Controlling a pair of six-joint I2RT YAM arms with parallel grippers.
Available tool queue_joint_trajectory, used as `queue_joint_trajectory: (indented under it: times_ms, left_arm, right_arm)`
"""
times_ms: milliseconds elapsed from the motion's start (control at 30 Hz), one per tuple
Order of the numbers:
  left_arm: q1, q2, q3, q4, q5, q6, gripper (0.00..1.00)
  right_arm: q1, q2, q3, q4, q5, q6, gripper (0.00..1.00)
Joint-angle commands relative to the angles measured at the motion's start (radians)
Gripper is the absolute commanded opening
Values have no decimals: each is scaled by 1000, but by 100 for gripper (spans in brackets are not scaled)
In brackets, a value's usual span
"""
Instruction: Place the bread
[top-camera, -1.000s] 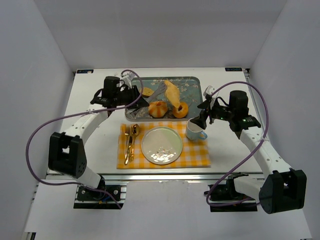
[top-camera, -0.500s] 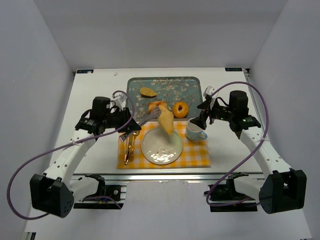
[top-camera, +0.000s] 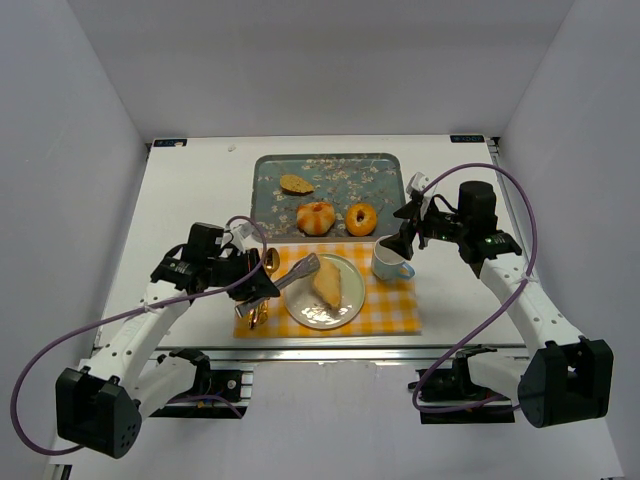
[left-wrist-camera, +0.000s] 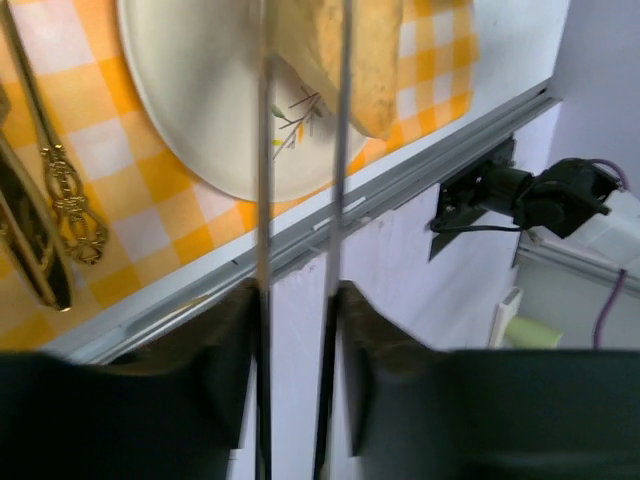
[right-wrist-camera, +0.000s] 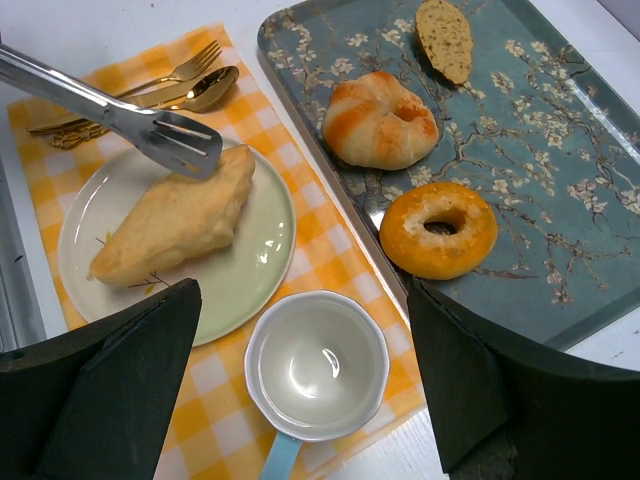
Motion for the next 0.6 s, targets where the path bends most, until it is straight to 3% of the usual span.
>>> queue_joint_trajectory:
  times_ms: [0, 367, 500, 567]
  left_arm:
    - [-4, -30, 39, -12, -25, 1, 52]
    - [-4, -70, 137, -44, -151, -25, 54]
    - [-4, -64, 209, -81, -241, -13, 47]
    - [2, -42, 250, -105, -349, -3, 39]
  right_arm:
    - [-7, -10, 14, -17, -20, -17, 89]
    - [-6, -19, -3, -20, -24, -17, 89]
    - [-7, -16, -3, -19, -24, -18, 89]
    - [-7, -16, -6, -14, -29, -18, 89]
